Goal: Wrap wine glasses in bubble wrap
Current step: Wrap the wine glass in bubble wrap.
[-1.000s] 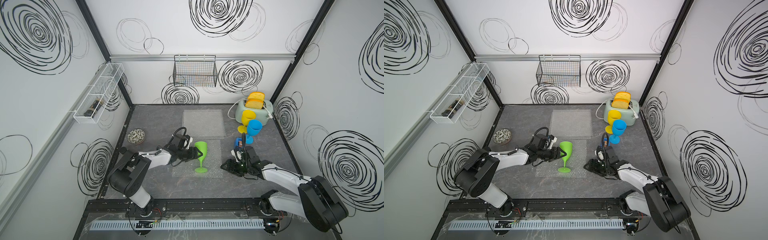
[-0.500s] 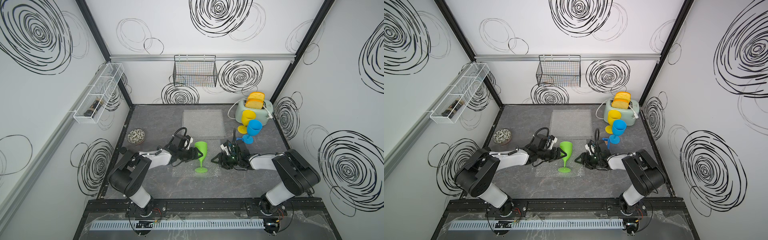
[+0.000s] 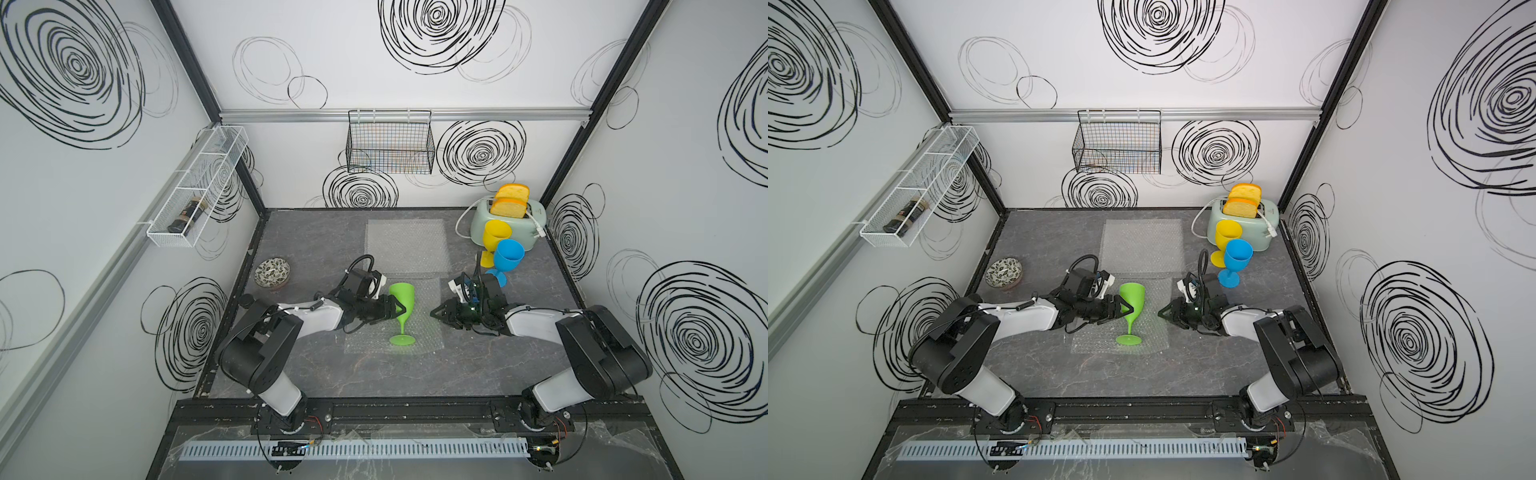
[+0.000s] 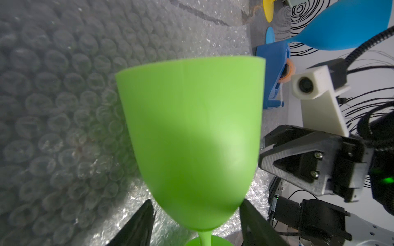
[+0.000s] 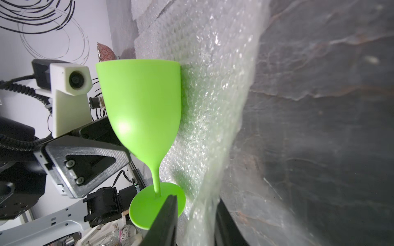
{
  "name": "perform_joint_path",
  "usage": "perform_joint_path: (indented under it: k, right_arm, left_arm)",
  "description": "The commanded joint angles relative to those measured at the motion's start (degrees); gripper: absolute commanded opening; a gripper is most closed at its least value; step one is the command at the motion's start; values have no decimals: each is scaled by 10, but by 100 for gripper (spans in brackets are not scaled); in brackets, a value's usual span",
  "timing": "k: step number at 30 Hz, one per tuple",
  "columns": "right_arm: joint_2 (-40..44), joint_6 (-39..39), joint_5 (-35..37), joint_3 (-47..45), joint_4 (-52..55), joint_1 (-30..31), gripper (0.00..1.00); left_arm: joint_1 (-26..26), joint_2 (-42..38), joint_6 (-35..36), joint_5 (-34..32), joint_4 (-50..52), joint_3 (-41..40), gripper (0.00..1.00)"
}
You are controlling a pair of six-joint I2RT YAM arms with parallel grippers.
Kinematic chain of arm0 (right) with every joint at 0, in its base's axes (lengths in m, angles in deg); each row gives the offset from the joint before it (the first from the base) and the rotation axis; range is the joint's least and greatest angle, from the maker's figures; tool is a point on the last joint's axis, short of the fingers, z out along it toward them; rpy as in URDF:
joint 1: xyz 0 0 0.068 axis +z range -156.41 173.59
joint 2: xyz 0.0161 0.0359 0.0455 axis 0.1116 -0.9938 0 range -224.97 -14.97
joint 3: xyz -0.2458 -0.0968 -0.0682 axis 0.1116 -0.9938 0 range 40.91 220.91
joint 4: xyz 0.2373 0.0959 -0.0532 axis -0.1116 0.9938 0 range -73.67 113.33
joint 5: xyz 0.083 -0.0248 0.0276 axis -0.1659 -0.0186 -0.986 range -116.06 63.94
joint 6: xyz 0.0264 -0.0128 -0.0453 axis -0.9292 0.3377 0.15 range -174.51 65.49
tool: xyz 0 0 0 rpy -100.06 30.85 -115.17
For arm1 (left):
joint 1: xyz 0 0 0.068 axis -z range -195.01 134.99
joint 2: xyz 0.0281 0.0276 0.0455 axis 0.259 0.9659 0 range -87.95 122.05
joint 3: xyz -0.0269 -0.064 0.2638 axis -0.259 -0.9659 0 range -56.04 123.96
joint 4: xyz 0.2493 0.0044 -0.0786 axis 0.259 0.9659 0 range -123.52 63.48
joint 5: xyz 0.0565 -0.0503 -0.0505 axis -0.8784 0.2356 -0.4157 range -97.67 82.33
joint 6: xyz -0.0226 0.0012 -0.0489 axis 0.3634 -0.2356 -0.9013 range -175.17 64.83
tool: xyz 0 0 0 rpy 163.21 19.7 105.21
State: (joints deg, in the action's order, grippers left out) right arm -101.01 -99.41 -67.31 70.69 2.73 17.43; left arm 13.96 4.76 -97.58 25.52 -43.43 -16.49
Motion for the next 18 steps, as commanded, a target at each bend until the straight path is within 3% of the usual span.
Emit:
perform_joint_path:
  k: [1, 7, 18]
  right_arm:
    - [30, 17, 15, 2, 38, -1, 23]
    - [35, 19, 15, 16, 50, 15, 0]
    - [18, 29, 41, 89, 98, 69, 0]
  left_arm:
    - [2, 2, 4, -8, -5, -2, 67]
    - [-2, -9, 7, -7, 4, 3, 67]
    - [-32, -58, 7, -1, 15, 14, 84]
